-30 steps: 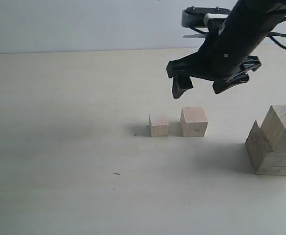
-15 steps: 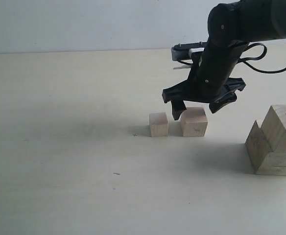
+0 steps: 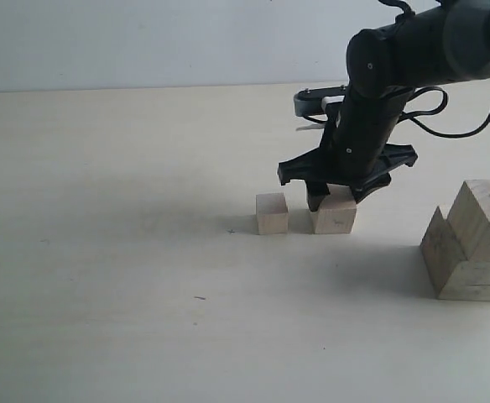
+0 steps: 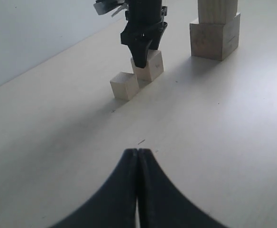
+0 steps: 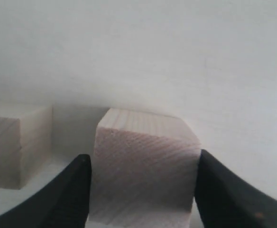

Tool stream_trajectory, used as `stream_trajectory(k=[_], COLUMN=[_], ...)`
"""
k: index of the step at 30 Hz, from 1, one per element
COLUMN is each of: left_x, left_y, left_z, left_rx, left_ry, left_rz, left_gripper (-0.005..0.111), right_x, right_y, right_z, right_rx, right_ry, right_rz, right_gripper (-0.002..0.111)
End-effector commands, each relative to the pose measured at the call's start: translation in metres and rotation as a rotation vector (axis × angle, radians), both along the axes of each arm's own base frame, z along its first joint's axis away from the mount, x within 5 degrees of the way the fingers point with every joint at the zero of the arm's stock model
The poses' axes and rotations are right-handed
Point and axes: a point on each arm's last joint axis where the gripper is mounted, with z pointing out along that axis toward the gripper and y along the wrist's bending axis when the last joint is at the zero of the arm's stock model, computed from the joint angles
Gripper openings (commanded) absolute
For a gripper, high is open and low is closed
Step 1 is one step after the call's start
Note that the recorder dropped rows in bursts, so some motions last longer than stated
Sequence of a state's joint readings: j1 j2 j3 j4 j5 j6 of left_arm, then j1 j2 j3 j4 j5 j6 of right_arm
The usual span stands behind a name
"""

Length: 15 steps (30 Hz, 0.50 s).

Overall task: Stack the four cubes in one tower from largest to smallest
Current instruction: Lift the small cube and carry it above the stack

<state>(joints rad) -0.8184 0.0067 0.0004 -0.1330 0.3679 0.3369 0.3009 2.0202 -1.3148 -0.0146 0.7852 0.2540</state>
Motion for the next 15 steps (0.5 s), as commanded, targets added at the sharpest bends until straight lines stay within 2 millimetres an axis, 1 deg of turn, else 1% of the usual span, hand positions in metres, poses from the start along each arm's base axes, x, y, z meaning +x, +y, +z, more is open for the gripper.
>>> stream_trajectory(k=[1,3,6,10,11,15], left_x=[0.000,0.000,0.000,0.000,0.000,0.000], left_y=[0.000,0.000,0.000,0.000,0.000,0.000], left_z=[0.001,0.001,0.001,0.001,0.001,0.001], left_rx=[-0.009,-0.009,-0.009,-0.009,-0.009,-0.011], left_ry=[-0.010,-0.010,-0.010,-0.010,-0.010,-0.008], left_rz=[0.002,0.002,0.002,0.002,0.002,0.002], left_gripper=[0.000,0.000,0.000,0.000,0.000,0.000], right_x=[0.003,0.002,0.000,-0.012,-0.019,-0.049], right_y=[0.001,0.001,0.000,-0.004,-0.006,-0.016], right_z=[0.010,0.020,0.043,0.081,0.094,0.138], right_rx=[0.005,0.015,0.034,0.047,0.047,0.035], right_ry=[-0.045,-0.077,-0.137,-0.191,-0.194,-0.181], right_rz=[-0.002,-0.002,-0.002,0.007,0.006,0.010], right_gripper=[0.021,0.010,0.001,0.000,0.000,0.000])
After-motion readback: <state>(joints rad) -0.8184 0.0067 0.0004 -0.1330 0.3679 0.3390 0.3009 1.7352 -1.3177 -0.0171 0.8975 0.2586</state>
